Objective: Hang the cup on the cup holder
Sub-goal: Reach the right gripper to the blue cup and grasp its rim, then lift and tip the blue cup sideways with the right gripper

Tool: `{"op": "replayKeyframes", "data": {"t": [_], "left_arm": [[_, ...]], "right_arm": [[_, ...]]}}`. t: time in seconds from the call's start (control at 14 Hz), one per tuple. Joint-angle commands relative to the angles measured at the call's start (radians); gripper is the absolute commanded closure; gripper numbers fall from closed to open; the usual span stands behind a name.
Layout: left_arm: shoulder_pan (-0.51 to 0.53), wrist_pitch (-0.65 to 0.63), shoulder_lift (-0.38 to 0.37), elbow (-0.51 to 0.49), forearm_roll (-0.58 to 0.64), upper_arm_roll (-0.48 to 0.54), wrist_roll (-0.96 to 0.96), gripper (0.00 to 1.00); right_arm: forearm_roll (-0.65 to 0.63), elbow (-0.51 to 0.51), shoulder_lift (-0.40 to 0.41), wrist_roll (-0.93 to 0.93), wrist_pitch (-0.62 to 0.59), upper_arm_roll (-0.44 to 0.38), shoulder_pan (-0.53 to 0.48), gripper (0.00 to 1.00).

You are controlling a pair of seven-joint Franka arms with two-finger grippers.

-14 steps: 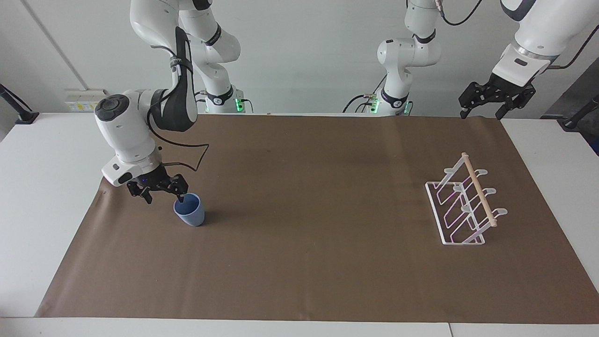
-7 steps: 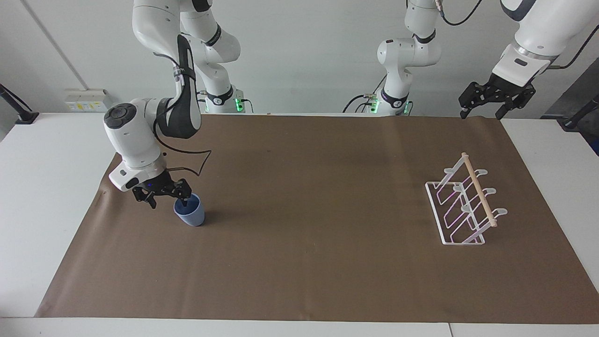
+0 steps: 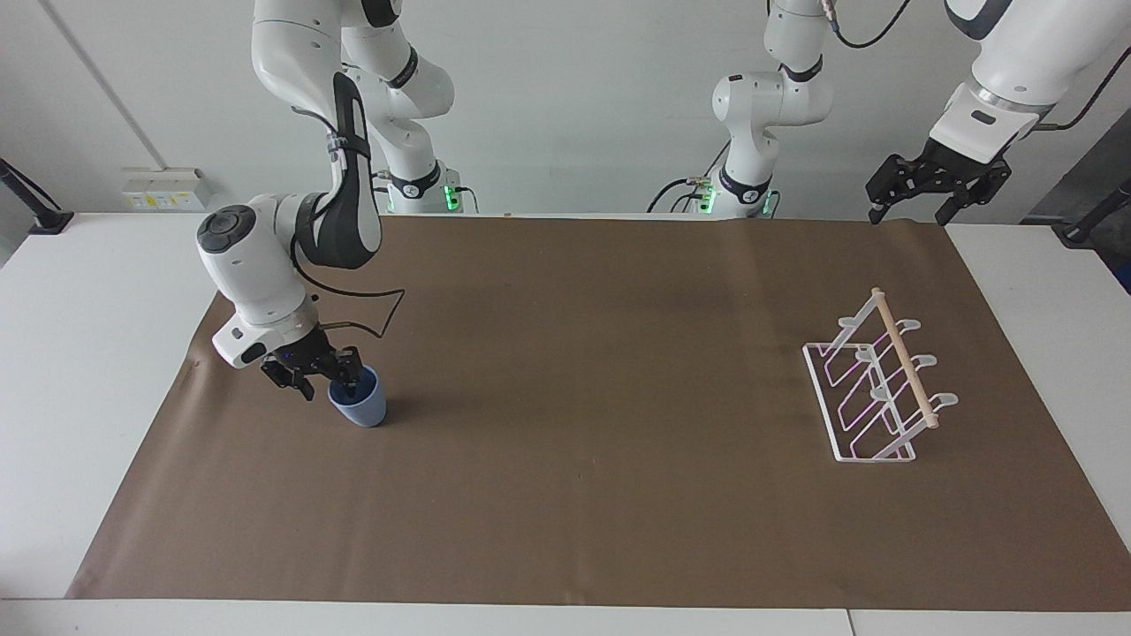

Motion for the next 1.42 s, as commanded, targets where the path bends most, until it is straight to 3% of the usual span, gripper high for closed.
{"op": "replayKeyframes", "data": {"t": [0.0, 0.14, 0.43, 0.78, 1.14, 1.35], "left_arm": [[0.006, -0.011, -0.016, -0.009, 0.016, -0.004, -0.007, 0.00], [0.006, -0.010, -0.016, -0.009, 0.016, -0.004, -0.007, 0.00], [0.006, -0.010, -0.016, -0.009, 0.016, -0.004, -0.007, 0.00], [0.006, -0.011, -0.016, -0.010, 0.016, -0.004, -0.007, 0.00], [0.006, -0.010, -0.016, -0.009, 0.016, -0.004, -0.007, 0.00], [0.006, -0.010, -0.016, -0.010, 0.016, -0.004, -0.007, 0.00]], "right_arm": [[0.031, -0.001, 0.003, -0.046, 0.017, 0.006, -0.008, 0.73], [0.031, -0.001, 0.002, -0.046, 0.014, 0.008, -0.008, 1.00], [0.031, 0.022, 0.002, -0.044, -0.007, 0.008, -0.008, 1.00], [0.033, 0.143, -0.021, -0.043, -0.150, 0.025, -0.008, 1.00], [0.044, 0.197, -0.067, -0.041, -0.231, 0.043, -0.008, 1.00], [0.206, 0.198, -0.090, -0.034, -0.240, 0.043, -0.008, 1.00]]}}
